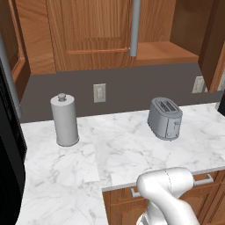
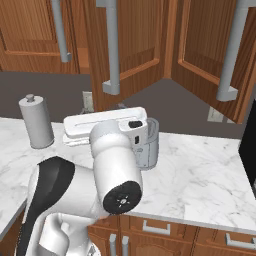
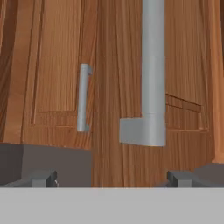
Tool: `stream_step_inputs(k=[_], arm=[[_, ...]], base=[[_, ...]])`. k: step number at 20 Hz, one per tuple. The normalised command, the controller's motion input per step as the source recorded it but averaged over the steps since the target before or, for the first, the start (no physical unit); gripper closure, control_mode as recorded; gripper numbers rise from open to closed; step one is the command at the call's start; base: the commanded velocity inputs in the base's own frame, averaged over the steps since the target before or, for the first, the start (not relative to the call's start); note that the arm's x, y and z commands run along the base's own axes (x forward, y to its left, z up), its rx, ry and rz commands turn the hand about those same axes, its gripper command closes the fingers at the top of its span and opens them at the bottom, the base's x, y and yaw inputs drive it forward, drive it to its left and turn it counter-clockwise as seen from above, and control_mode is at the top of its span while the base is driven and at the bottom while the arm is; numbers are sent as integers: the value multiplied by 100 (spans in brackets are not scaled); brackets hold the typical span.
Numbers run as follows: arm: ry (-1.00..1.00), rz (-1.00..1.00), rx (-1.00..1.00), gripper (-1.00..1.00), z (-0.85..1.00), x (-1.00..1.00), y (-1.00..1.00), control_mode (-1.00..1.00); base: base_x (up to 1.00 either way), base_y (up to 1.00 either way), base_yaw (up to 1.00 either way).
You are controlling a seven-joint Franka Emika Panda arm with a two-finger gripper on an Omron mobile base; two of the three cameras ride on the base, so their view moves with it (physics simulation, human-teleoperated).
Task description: Close all open cabinet doors.
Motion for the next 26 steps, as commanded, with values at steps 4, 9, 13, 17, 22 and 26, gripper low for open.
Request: stream_step_inputs(k=[4, 9, 13, 17, 22, 26], arm=[[-6, 16, 2, -100, 0, 20, -45, -100], [-2, 18, 3, -100, 0, 33, -35, -100], [0, 18, 1, -100, -3, 30, -22, -100], [0, 13, 0, -100, -3, 30, -4, -100], [0, 5, 0, -100, 0, 39, 0, -100], [0, 2, 0, -100, 0, 38, 0, -100]], base=[[0, 0, 0], [0, 0, 0], [0, 0, 0], [0, 0, 0], [0, 0, 0], [0, 0, 0]])
